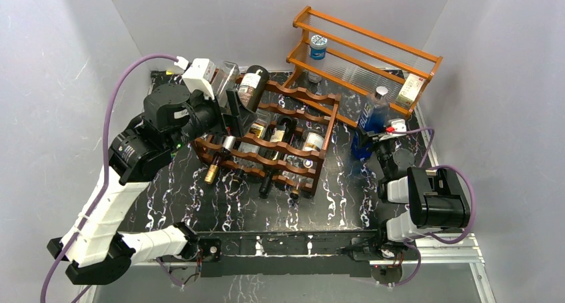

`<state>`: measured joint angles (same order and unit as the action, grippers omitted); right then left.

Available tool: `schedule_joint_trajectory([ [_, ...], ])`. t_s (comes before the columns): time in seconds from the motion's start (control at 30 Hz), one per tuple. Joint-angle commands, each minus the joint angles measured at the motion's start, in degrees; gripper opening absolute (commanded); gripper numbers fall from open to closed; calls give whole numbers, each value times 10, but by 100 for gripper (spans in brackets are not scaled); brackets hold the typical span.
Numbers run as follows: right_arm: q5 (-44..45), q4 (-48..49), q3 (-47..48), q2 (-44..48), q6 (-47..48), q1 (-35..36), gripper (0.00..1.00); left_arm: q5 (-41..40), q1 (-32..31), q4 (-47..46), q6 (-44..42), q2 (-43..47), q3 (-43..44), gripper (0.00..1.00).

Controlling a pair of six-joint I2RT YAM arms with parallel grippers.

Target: Take the wine bottle off the wine rack

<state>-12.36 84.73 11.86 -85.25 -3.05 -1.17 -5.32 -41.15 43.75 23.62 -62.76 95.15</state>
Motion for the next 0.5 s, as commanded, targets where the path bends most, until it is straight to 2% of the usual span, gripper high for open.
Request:
schedule_joint_trajectory([
  [0.0,-10,191,-6,25,-9,-4,58,10,-1,-6,1,11,-8,98],
  [0.23,1,183,-15,39,-30,-5,95,12,0,-6,4,20,-20,98],
  [0.37,4,84,-8,104,-29,-5,98,10,-1,-3,3,21,-28,98],
  [0.47,9,-90,12,190,-24,-4,98,9,-1,7,0,12,-25,98],
])
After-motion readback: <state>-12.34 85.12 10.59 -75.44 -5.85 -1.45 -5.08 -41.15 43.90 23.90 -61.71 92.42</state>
